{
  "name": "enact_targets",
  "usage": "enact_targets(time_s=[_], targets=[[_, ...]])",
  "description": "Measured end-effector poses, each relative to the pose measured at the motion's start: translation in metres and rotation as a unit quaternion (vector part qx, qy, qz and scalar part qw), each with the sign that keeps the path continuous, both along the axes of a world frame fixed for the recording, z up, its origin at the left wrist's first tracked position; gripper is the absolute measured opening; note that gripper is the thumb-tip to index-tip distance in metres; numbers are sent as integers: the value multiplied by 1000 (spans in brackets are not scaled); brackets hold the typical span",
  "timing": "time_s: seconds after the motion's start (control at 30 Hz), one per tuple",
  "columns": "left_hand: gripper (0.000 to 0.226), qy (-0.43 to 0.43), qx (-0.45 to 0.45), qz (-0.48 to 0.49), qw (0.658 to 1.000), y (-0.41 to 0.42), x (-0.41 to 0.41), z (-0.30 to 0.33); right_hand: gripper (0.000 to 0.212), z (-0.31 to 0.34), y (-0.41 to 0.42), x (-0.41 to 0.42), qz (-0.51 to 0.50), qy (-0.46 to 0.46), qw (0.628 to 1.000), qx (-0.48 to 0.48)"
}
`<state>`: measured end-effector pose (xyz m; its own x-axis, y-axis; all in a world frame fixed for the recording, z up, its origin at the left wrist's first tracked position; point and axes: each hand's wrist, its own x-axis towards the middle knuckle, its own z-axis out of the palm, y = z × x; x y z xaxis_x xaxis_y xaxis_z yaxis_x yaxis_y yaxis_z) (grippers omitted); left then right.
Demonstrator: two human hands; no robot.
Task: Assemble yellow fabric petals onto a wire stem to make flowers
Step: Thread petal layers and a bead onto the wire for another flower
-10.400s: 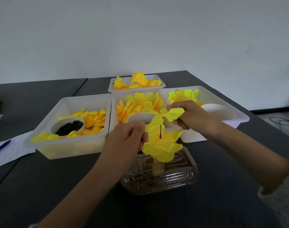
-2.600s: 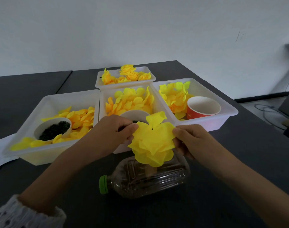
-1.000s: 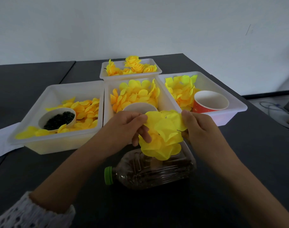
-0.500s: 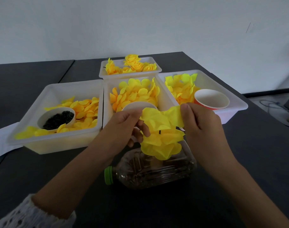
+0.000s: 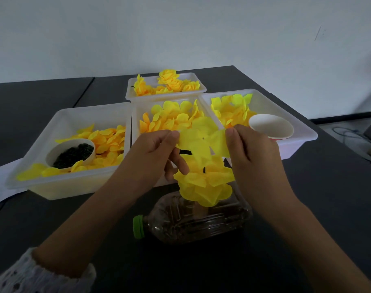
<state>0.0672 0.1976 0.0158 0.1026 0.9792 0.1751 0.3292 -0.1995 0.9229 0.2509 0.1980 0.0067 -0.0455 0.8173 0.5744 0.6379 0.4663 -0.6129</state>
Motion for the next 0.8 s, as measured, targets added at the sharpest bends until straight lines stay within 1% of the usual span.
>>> enact_targets(time_s=[0.1,0.2,0.3,0.37,0.43,0.6,0.8], targets=[[39,16,-18,-11,1000,2,-2,-3,43,-10,-1,5,-12,16,999,-48],[40,27,-25,-24,999,2,-5,-6,43,-14,-4,5,-17,24,997,-66],[38,77,11,-10,997,3,-10,-9,48,-14,-6,2,-15,23,996,-82],[41,131,47,11,990,3,-13,-10,50,-14,-7,1,-16,33,996,-86],[43,167,65,21,984,2,-15,-10,49,-13,-8,1,-16,40,994,-100],[41,219,76,18,973,0,-16,-14,46,-18,-12,6,-32,19,988,-149],[38,267,89,36,959,0,-17,-21,46,-25,-15,7,-37,5,985,-167]])
